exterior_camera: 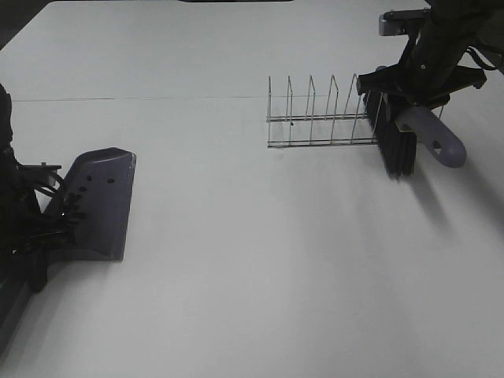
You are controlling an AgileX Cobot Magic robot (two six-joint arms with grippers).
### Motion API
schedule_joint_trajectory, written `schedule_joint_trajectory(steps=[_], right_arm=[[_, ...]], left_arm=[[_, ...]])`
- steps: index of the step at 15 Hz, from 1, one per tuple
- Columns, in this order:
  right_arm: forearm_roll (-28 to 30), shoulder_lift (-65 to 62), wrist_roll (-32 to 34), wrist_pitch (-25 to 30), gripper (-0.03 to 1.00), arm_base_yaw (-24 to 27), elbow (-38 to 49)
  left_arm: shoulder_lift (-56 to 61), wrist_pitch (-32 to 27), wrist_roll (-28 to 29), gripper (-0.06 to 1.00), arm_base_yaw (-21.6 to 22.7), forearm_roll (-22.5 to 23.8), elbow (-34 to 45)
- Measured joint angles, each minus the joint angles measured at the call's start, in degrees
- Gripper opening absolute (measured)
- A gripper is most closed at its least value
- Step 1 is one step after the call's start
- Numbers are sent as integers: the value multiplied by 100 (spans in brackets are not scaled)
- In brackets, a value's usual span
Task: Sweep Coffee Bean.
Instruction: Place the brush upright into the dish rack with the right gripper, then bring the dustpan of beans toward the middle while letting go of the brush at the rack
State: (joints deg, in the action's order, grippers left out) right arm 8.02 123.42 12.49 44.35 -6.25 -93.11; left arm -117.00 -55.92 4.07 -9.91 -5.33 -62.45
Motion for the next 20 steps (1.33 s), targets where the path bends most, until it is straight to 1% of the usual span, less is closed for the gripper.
schedule_joint_trajectory(steps=[5, 8, 9, 10, 11, 13, 15, 18, 20], right_arm=[[23, 178, 0, 80, 31, 0, -126], [17, 195, 0, 384, 33, 0, -435], [0, 195, -52, 510, 47, 0, -619], [-23, 160, -103, 607, 59, 0, -676], [-23, 103, -109, 688, 67, 0, -688], [-23, -63, -126, 773, 71, 0, -688], [-23, -378, -126, 831, 72, 0, -688], [-29, -1043, -160, 1369, 72, 0, -688], [-63, -1427, -390, 1833, 72, 0, -688]], left_arm=[[0, 17, 0, 33, 0, -52, 0], [0, 34, 0, 33, 0, -92, 0], [0, 46, 0, 33, 0, -115, 0], [0, 46, 0, 33, 0, -120, 0], [29, 52, 0, 33, 0, -132, 0], [86, 241, 0, 33, 0, -189, 17], [92, 327, 0, 33, 0, -218, 0], [92, 470, 0, 33, 0, -258, -321], [40, 544, 0, 33, 0, -327, -659]])
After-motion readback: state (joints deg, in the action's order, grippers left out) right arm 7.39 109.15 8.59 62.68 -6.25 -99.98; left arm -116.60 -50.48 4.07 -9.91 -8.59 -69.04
